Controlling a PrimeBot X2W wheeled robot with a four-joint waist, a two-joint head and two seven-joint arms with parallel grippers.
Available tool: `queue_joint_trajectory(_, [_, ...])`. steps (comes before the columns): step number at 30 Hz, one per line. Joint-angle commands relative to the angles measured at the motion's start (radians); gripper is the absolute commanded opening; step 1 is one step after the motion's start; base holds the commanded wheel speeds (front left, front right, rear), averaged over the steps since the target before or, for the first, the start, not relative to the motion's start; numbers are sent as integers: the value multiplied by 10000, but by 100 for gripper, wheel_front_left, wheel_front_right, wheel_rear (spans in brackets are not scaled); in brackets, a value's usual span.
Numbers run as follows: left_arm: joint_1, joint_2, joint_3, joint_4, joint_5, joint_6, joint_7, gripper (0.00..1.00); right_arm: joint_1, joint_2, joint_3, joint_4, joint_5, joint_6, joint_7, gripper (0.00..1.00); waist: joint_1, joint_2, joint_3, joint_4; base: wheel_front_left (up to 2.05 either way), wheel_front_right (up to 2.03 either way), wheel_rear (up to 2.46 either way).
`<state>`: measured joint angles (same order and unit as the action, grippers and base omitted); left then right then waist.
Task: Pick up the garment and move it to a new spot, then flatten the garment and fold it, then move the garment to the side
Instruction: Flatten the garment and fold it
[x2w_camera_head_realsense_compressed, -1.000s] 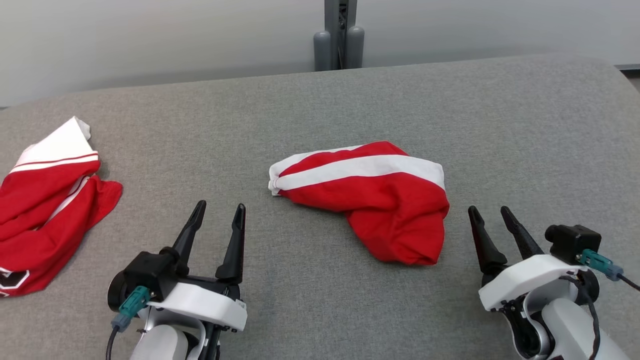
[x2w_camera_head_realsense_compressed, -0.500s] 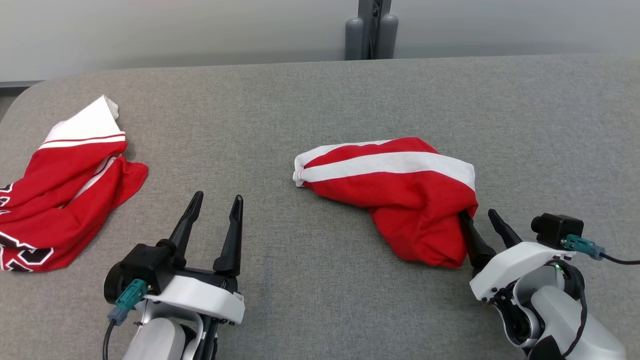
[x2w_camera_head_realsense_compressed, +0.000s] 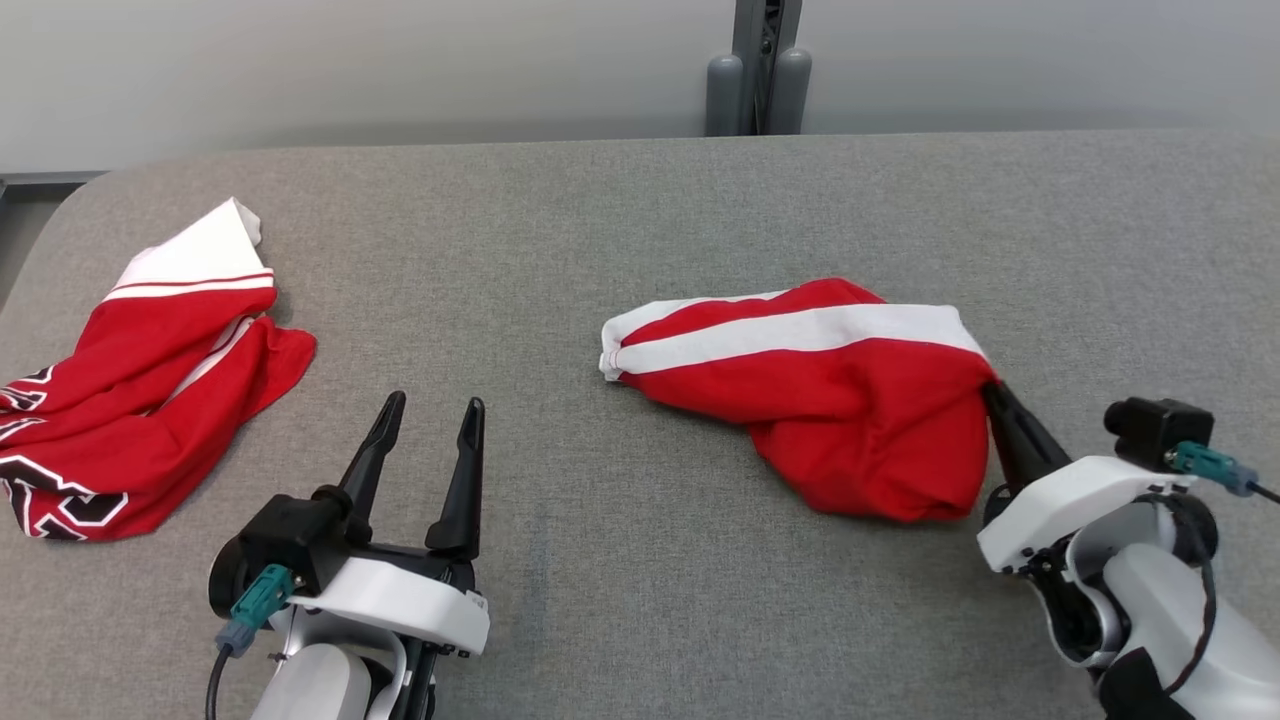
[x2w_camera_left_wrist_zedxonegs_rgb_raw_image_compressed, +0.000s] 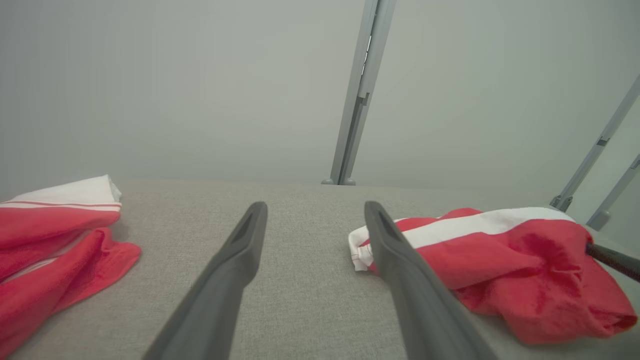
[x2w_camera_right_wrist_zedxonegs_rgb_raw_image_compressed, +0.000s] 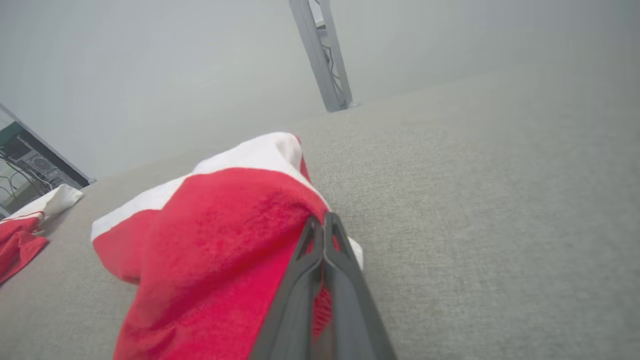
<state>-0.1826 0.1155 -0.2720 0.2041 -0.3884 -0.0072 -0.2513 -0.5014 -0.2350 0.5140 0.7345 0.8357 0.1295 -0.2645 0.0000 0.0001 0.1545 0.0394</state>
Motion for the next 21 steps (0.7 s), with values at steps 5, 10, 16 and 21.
queue_joint_trajectory(5, [175, 26, 35, 4, -89, 76, -60, 100, 177, -688, -861, -680, -2151, 22, -9, 0, 0, -1, -232, -211, 0, 0, 0])
queue_joint_trajectory(10, [250, -37, -32, 14, -151, 35, -73, 100, 604, -805, -1719, -1252, -4651, 22, -9, 0, 0, -1, -282, -369, 0, 0, 0])
queue_joint_trajectory(16, [157, -73, -87, 62, -164, 11, -88, 100, 1423, -308, -2984, -1623, -6659, 21, -9, 0, 0, -1, -248, -456, 0, 0, 0])
queue_joint_trajectory(21, [97, -88, -137, 140, -161, -19, -103, 100, 2174, 179, -3385, -1757, -7303, 14, -9, 0, 0, -1, -251, -403, 0, 0, 0])
